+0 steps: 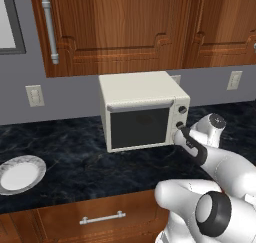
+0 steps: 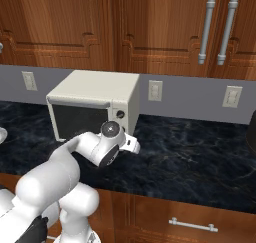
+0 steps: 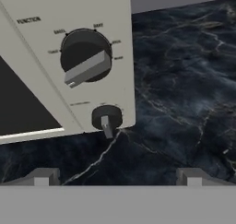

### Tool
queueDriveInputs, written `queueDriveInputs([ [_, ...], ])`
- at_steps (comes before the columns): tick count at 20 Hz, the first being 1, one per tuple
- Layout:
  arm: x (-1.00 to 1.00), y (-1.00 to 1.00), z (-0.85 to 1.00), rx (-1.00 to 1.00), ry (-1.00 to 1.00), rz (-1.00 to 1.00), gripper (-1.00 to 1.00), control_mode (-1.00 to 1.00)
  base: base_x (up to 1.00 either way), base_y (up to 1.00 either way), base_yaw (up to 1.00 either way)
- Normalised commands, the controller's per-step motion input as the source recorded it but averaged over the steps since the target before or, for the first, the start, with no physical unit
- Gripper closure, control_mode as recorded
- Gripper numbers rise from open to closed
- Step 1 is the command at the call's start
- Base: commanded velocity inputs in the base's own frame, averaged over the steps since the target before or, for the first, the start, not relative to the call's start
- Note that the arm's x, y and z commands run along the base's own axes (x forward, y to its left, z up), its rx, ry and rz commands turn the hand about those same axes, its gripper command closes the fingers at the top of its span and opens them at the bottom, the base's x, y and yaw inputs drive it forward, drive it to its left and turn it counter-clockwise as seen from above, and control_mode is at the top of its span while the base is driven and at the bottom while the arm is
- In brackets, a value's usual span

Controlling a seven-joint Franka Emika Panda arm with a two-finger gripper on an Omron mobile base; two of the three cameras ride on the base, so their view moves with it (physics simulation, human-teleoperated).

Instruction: Pick up the bagel from the plate, place it on the toaster oven rack, close the door, and set the timer.

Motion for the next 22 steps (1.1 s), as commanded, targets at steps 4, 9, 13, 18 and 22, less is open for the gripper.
queueDriveInputs([
  [4, 0.08, 0.00, 0.00, 0.00, -0.01, 0.00, -1.00, -1.00, 0.00, 0.00, 0.00],
  [9, 0.26, 0.00, 0.00, 0.00, 0.00, 0.00, -1.00, -1.00, 0.00, 0.00, 0.00],
  [13, 0.18, 0.00, -0.01, 0.00, 0.00, 0.00, -1.00, -1.00, 0.00, 0.00, 0.00],
  [18, 0.00, 0.00, -0.04, 0.00, 0.00, 0.00, -1.00, -1.00, 0.00, 0.00, 0.00],
  [22, 0.00, 0.00, -0.04, 0.00, -0.01, 0.00, -1.00, -1.00, 0.00, 0.00, 0.00],
])
